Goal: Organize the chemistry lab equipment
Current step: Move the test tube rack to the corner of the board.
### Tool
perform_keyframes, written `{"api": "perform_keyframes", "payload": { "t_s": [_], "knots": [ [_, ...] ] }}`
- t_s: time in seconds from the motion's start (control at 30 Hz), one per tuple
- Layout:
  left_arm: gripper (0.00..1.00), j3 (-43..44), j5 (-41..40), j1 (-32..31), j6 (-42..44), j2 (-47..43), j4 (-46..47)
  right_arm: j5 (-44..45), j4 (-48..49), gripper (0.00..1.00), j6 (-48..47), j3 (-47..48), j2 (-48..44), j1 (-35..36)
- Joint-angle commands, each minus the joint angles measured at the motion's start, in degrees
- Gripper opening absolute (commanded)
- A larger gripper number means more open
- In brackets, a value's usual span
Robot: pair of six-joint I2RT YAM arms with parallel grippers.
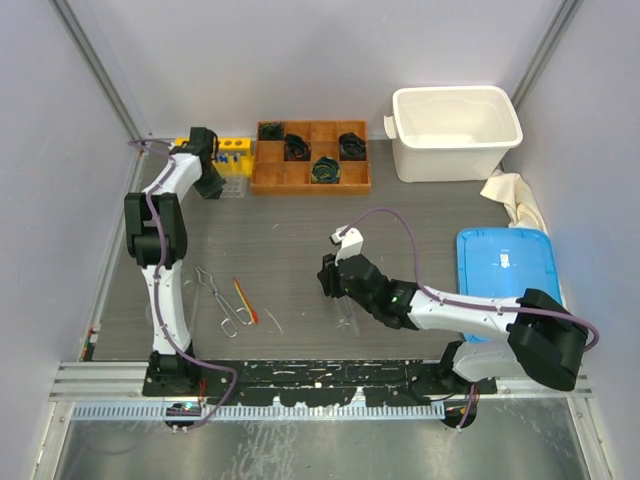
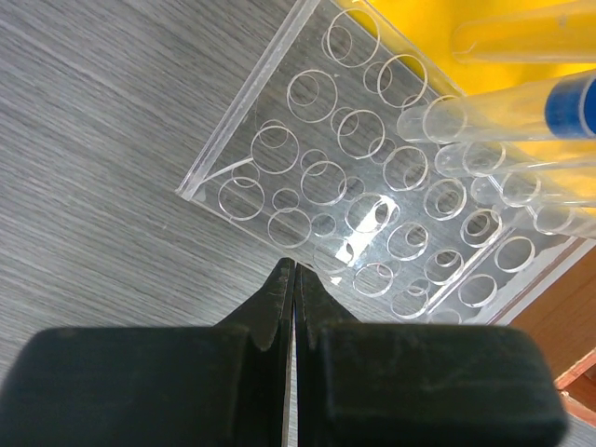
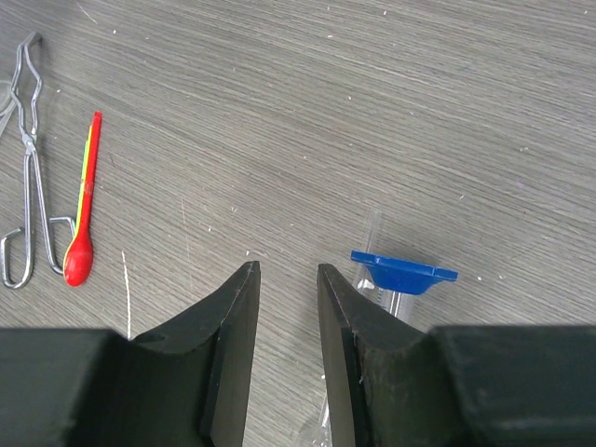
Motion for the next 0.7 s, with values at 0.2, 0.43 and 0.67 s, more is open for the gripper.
{"api": "perform_keyframes", "payload": {
  "t_s": [0.2, 0.43, 0.67],
  "knots": [
    [0.0, -3.6, 2.5, 0.0, -2.1, -4.5, 2.1, 0.2, 0.9, 0.38, -0.5, 2.9, -1.2, -0.4],
    [0.09, -24.5, 9.0, -0.9, -3.7, -21.5, 12.2, -1.4, -3.1, 0.38, 0.6, 2.8, -5.9, -0.4],
    [0.12, -40.0, 16.0, -8.8, -4.9, -40.1, 19.5, -0.2, -9.8, 0.4, 1.3, 5.2, -12.8, -0.4]
  ]
}}
